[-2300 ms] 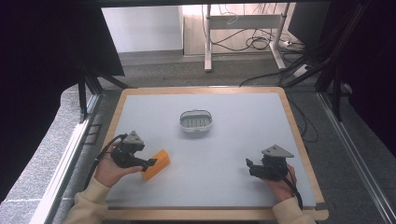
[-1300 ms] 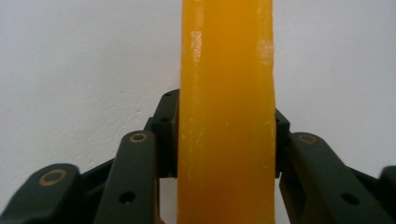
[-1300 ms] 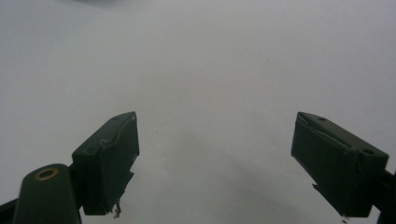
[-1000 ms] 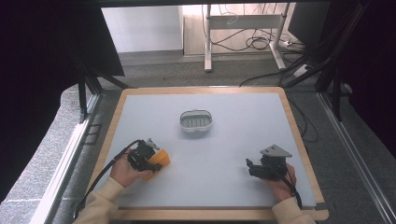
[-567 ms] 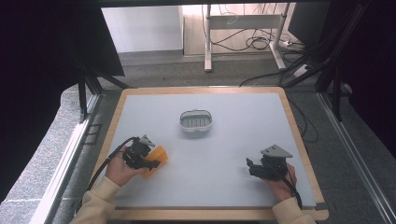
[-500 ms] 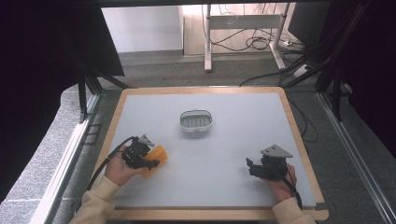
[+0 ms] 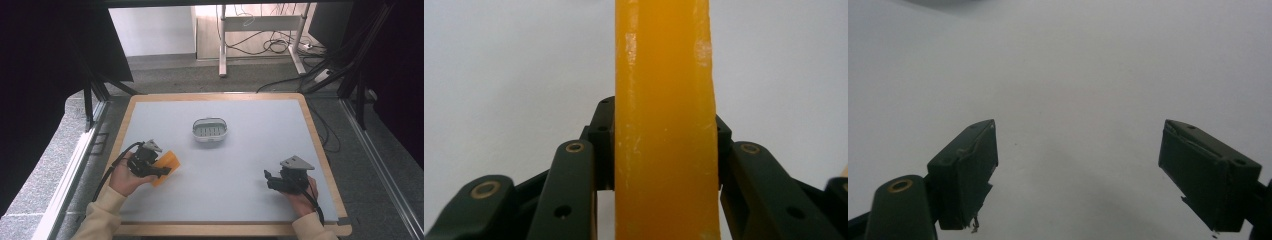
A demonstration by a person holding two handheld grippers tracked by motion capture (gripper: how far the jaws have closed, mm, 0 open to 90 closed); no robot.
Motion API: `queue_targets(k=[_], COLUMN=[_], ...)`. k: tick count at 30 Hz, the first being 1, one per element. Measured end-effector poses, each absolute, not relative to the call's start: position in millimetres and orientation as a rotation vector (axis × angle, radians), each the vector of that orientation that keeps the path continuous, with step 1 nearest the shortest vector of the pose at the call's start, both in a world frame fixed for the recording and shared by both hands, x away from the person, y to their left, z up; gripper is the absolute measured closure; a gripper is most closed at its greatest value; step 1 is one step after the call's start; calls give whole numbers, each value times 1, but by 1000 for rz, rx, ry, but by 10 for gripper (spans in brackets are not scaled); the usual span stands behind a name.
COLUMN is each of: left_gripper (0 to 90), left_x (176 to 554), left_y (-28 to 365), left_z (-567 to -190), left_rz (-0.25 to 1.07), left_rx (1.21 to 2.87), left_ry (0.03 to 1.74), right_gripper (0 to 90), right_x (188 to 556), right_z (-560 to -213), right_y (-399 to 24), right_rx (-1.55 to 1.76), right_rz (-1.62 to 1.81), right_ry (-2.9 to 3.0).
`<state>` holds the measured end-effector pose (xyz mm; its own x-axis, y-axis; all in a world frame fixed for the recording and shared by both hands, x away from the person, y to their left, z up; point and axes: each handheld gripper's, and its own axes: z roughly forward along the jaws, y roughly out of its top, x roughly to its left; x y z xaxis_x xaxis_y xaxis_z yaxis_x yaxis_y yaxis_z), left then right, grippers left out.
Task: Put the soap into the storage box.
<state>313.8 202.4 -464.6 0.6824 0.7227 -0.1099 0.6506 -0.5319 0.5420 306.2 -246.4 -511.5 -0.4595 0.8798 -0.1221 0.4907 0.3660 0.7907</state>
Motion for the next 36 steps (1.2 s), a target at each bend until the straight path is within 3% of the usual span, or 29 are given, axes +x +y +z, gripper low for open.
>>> queue_targets(k=[36], left_gripper=[620], left_x=[351], left_y=[186], left_z=[-425], left_rz=[223], left_rx=[2395], left_ry=[951], right_gripper=[165], right_x=[306], right_z=[-512], right_y=[-249], right_rx=[1194], right_rz=[967], right_ry=[2089])
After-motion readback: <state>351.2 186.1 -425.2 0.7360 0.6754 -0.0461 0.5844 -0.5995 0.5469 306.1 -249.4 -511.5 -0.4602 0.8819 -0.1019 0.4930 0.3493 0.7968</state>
